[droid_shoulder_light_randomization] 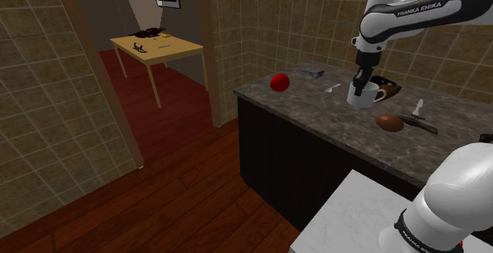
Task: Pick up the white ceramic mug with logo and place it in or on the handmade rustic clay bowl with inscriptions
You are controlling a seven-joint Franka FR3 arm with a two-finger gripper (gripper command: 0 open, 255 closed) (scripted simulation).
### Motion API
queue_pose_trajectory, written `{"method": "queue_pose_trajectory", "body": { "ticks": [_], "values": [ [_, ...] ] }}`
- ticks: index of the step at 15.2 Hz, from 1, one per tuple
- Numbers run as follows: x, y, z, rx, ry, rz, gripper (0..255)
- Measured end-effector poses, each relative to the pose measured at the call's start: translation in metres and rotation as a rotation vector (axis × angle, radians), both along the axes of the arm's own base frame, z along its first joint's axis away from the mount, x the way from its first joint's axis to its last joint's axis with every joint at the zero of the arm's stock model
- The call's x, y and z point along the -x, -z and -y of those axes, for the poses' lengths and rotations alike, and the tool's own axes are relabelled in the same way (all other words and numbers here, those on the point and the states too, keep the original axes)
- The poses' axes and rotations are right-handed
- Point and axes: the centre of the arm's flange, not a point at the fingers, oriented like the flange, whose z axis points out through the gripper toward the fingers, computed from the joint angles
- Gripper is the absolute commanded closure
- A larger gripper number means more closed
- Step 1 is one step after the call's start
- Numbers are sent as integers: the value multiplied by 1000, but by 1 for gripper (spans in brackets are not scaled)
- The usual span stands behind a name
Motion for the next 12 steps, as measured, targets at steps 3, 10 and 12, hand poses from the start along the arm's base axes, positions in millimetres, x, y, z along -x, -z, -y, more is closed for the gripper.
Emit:
{"method": "queue_pose_trajectory", "body": {
  "ticks": [3,10,12],
  "values": [
    [0,-16,0,0,0,0,255],
    [-2,-32,47,-1,1,0,255],
    [-1,-34,80,-1,2,0,255]
  ]
}}
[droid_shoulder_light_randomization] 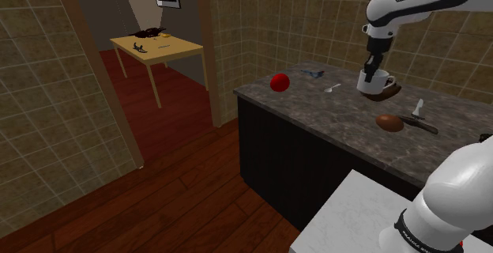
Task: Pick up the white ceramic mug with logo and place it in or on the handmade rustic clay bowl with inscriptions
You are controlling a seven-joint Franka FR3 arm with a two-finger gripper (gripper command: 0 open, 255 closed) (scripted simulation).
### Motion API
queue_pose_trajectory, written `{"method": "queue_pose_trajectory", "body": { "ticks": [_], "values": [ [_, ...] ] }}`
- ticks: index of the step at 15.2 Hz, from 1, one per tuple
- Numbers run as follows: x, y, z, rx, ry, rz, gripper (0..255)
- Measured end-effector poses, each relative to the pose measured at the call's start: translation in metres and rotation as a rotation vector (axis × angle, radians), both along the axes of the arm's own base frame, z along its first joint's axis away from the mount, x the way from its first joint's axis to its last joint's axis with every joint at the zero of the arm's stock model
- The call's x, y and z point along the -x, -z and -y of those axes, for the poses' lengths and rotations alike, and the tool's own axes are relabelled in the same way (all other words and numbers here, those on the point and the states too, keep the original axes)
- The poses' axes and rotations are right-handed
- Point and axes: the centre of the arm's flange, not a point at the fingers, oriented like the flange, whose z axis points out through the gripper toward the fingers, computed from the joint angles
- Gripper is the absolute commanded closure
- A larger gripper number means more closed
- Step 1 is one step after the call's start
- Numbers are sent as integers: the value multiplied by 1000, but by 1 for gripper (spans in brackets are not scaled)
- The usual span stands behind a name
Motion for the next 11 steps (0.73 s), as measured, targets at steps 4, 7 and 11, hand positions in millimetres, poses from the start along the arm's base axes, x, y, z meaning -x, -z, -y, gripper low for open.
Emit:
{"method": "queue_pose_trajectory", "body": {
  "ticks": [4,7,11],
  "values": [
    [2,-6,52,-1,0,0,255],
    [-1,-7,90,0,1,0,255],
    [0,-14,143,0,1,-1,255]
  ]
}}
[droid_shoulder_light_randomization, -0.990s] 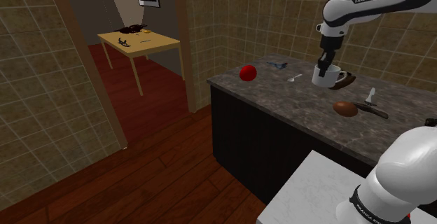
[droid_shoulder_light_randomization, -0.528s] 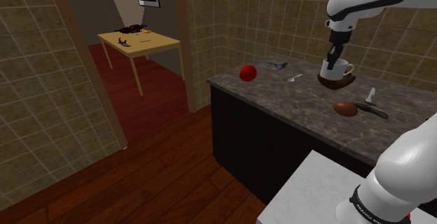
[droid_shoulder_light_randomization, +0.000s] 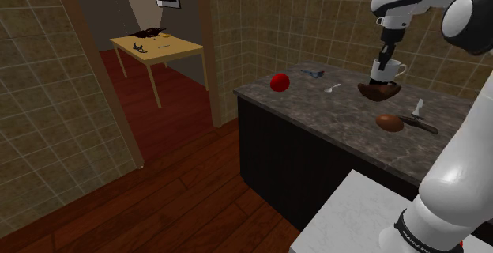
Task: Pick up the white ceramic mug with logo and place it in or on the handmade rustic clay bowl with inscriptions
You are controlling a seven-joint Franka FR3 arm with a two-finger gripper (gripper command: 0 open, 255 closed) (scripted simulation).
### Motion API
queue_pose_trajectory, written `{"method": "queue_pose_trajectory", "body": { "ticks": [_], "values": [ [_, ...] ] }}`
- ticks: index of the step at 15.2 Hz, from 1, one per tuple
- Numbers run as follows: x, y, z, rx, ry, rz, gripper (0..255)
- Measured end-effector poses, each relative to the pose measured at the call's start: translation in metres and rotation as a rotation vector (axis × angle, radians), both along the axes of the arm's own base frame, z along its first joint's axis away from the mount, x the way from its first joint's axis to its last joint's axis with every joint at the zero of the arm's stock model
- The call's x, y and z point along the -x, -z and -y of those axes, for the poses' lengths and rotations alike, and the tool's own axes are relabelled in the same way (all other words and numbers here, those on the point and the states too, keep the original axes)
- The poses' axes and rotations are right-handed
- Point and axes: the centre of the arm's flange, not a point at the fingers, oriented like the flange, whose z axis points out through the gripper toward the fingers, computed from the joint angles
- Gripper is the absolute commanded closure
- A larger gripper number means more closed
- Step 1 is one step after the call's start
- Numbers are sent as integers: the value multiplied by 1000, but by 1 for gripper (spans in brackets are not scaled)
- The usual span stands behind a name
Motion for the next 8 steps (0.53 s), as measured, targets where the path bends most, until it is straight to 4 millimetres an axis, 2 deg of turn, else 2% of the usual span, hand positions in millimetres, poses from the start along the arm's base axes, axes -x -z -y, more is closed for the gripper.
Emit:
{"method": "queue_pose_trajectory", "body": {
  "ticks": [8],
  "values": [
    [1,-10,103,3,1,0,255]
  ]
}}
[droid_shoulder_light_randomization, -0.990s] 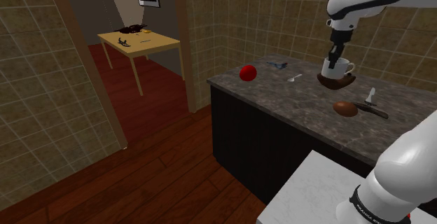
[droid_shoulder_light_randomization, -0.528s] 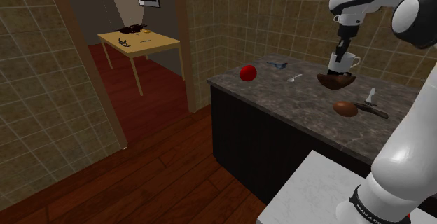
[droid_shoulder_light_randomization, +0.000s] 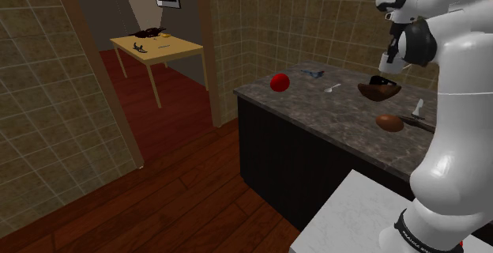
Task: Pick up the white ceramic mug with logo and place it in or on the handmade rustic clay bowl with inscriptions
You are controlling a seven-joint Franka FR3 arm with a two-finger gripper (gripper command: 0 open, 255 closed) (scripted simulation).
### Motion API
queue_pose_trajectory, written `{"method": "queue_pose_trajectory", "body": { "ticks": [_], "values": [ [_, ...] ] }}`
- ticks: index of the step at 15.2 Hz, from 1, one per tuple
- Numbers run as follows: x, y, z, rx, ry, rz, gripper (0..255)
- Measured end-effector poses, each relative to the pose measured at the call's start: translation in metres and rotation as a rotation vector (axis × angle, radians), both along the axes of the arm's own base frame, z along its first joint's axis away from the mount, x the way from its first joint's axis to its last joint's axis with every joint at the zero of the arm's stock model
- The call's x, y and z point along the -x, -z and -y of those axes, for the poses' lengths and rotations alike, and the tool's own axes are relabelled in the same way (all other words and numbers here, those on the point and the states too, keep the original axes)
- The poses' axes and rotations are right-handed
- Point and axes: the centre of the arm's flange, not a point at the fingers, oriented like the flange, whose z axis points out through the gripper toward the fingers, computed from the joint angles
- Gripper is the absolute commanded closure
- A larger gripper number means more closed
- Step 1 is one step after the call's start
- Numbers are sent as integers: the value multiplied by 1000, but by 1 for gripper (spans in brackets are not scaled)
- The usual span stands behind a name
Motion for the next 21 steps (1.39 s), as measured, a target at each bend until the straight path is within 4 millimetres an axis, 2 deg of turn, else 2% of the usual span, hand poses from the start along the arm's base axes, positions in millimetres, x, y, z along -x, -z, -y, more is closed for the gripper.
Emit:
{"method": "queue_pose_trajectory", "body": {
  "ticks": [3,4,21],
  "values": [
    [-6,-1,42,-1,-2,0,255],
    [-4,2,47,-2,-3,0,255],
    [-3,87,52,-3,-4,1,255]
  ]
}}
